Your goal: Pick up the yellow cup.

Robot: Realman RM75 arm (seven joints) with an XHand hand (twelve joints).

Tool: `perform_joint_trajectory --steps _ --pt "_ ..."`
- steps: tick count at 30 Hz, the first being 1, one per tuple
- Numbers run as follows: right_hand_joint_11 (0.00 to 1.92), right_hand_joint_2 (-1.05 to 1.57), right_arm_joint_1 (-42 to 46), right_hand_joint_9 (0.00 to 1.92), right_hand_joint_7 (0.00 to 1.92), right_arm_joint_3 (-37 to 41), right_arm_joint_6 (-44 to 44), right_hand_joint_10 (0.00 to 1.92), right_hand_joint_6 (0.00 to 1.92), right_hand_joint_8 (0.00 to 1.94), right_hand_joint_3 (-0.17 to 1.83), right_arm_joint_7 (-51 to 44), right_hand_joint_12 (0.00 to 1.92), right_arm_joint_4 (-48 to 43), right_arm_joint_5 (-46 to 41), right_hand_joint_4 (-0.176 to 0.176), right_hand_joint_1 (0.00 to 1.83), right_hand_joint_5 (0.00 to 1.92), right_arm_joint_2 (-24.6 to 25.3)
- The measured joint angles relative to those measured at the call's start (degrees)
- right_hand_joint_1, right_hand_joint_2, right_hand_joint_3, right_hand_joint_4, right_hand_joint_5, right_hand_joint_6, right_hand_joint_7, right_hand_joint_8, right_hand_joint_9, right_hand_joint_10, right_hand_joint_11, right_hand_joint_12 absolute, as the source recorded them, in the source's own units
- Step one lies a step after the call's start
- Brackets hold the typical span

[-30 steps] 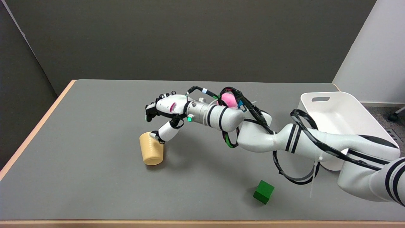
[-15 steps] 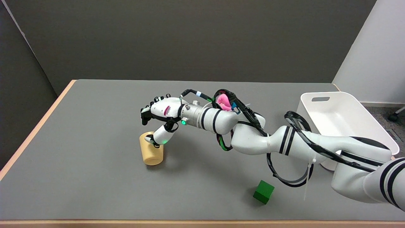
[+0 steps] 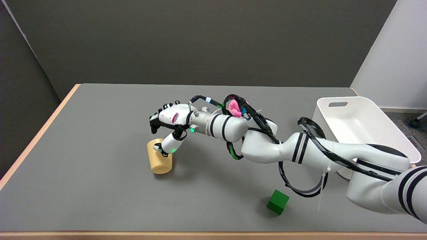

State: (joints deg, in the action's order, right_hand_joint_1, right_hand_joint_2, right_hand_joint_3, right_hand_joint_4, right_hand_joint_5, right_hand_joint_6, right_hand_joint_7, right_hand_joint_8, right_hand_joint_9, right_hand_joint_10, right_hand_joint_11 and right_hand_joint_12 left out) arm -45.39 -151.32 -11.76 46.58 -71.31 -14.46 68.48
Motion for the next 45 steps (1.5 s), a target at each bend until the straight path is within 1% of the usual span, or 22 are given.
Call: perform_joint_trajectory --steps 5,9,15,18,22,23,24,25,26,28,33,39,43,45 --pt "0.06 0.71 0.4 0.30 0.42 0.2 -1.0 0.87 0.93 0.50 0.88 -0.1 1.21 -0.1 0.0 -0.075 0.54 0.44 0.0" --pt "0.05 0.71 0.7 0.30 0.42 0.3 -1.7 0.87 0.96 0.50 0.88 -0.2 1.21 -0.3 0.1 -0.081 0.53 0.45 -0.1" --pt "0.05 0.73 1.0 0.29 0.42 0.6 -2.6 0.88 1.02 0.50 0.84 -0.9 1.19 -0.8 0.1 -0.080 0.52 0.47 -0.1" --pt "0.05 0.74 1.1 0.29 0.43 0.9 -3.0 0.88 1.10 0.51 0.83 -1.3 1.18 -1.1 0.2 -0.072 0.55 0.51 -0.1" --pt "0.05 0.76 1.2 0.29 0.45 1.3 -3.3 0.88 1.22 0.53 0.81 -1.7 1.18 -1.6 0.2 -0.042 0.62 0.56 -0.1" --pt "0.04 0.91 1.2 0.30 0.45 1.4 -3.4 0.88 1.36 0.55 0.63 -1.8 1.17 -1.7 0.2 0.012 0.74 0.60 -0.1" --pt "0.03 1.10 1.2 0.30 0.45 1.5 -3.4 0.88 1.52 0.57 0.40 -1.9 1.17 -1.8 0.2 0.077 0.88 0.66 -0.2" --pt "0.03 1.11 1.2 0.30 0.45 1.6 -3.5 0.88 1.53 0.58 0.39 -1.9 1.16 -1.9 0.2 0.093 0.89 0.67 -0.2" --pt "0.02 1.10 1.2 0.30 0.45 1.7 -3.5 0.88 1.53 0.58 0.40 -2.0 1.15 -2.0 0.2 0.104 0.89 0.67 -0.2" --pt "0.02 1.07 1.2 0.31 0.46 1.9 -3.6 0.88 1.53 0.58 0.45 -2.1 1.14 -2.2 0.3 0.136 0.88 0.68 -0.1" --pt "0.02 1.04 1.2 0.32 0.48 2.2 -3.8 0.88 1.53 0.59 0.50 -2.3 1.13 -2.4 0.3 0.169 0.87 0.69 -0.2" --pt "0.02 1.03 1.2 0.32 0.49 2.5 -3.9 0.89 1.53 0.59 0.51 -2.5 1.13 -2.7 0.2 0.170 0.87 0.70 -0.1" --pt "0.02 1.08 1.2 0.32 0.49 2.6 -4.0 0.89 1.54 0.60 0.44 -2.5 1.13 -2.7 0.2 0.116 0.88 0.67 -0.1" --pt "0.02 0.79 1.2 0.33 0.47 2.7 -4.0 0.87 1.25 0.57 0.84 -2.6 1.10 -2.7 0.2 -0.011 0.61 0.57 -0.1"
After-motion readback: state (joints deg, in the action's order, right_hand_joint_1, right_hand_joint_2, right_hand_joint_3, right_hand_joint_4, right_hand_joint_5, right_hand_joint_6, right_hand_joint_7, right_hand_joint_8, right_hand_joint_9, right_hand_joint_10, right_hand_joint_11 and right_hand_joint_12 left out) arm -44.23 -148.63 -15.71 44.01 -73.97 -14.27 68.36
